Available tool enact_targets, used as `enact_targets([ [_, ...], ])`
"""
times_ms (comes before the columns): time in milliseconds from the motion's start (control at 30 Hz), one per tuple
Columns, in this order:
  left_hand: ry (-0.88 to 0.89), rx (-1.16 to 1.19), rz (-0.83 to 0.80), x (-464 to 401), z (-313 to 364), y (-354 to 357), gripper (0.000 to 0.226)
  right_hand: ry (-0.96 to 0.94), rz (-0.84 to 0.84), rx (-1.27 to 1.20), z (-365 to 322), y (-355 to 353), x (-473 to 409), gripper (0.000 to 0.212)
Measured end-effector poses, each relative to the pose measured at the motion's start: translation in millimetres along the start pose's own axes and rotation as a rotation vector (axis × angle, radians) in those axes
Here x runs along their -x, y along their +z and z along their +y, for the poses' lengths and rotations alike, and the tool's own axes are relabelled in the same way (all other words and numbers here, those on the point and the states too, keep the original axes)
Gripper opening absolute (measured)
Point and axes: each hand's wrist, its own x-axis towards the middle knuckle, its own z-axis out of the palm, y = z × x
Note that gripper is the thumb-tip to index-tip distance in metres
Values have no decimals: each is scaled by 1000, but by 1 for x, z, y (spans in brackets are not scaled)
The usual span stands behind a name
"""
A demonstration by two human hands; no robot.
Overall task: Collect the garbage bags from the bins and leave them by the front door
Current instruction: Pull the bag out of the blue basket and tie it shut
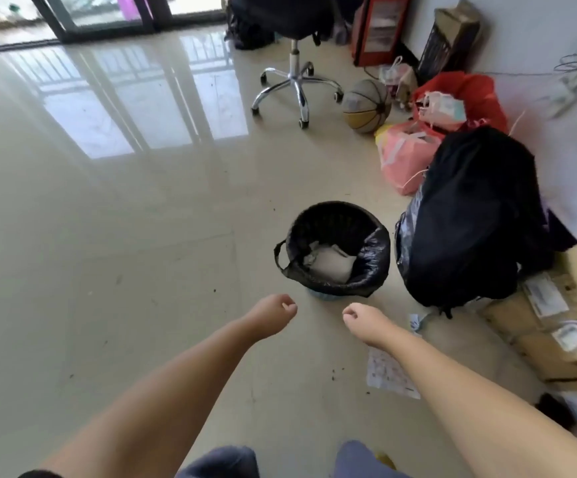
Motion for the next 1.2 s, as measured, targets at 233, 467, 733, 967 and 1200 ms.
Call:
enact_targets([
  [233,-28,548,153,-180,-42,83,33,195,333,-571,70,38,-168,54],
  [467,100,1010,70,-241,-60,91,21,78,214,-1284,91,39,-226,33],
  [733,60,1313,219,-237,-92,83,16,20,239,-1030,63,63,-227,25],
  [967,-79,1317,294,-202,-167,57,45,-13,108,-1056,49,93,-218,29],
  [1200,-96,1732,159,-188,-182,45,46,75,120,-1360,49,94,-228,38],
])
